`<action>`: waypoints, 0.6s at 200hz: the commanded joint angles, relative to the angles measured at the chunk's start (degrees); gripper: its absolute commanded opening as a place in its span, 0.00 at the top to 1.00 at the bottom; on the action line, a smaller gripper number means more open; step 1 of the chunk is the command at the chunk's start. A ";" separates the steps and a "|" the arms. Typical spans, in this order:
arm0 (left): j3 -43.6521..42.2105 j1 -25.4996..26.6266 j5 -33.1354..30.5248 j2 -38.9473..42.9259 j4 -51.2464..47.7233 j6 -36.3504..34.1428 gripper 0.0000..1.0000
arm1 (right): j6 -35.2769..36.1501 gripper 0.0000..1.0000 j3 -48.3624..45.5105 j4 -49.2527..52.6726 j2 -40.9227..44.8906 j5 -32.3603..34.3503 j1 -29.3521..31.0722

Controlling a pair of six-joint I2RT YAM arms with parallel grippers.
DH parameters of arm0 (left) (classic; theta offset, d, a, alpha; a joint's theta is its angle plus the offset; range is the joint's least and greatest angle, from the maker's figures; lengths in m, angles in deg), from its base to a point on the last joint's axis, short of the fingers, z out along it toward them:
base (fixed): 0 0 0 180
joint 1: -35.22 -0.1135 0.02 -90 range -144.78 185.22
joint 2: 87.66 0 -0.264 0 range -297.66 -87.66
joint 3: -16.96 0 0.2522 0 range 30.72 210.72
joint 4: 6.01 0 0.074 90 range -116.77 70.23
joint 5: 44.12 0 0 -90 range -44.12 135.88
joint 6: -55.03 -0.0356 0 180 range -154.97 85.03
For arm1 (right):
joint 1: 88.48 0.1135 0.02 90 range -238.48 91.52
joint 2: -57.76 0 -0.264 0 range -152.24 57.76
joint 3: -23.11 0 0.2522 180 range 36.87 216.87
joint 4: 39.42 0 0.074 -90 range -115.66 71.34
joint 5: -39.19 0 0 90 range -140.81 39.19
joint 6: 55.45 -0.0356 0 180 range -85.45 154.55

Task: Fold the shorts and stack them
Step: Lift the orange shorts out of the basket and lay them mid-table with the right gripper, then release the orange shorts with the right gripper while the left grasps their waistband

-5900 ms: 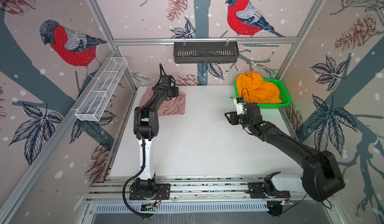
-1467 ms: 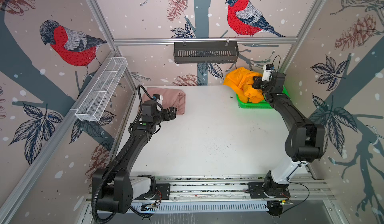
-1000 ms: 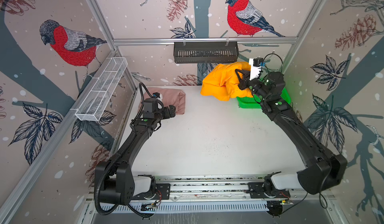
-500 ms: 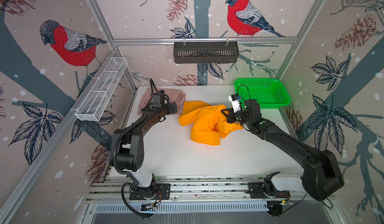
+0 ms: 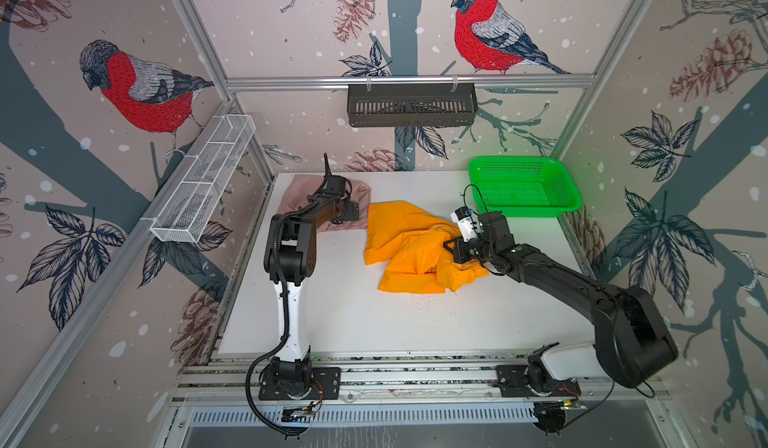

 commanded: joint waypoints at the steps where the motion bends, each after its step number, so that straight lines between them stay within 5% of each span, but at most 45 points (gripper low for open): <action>1: 1.96 -0.15 -5.90 -1.64 -3.97 -0.62 0.02 | -1.56 0.94 -0.07 -1.28 -0.06 -2.05 0.85; 31: 3.78 -0.49 -10.09 -3.64 -5.03 -2.39 0.02 | -1.58 0.90 0.57 -0.88 -0.88 -2.63 2.43; 82: 1.61 -3.41 -7.12 -0.35 -3.41 -3.09 0.02 | -0.20 0.87 2.50 2.80 -0.17 0.00 2.81; 120: 0.14 -3.27 -2.94 6.48 -2.93 -2.79 0.02 | 0.93 0.49 5.10 4.49 -1.12 -0.50 3.04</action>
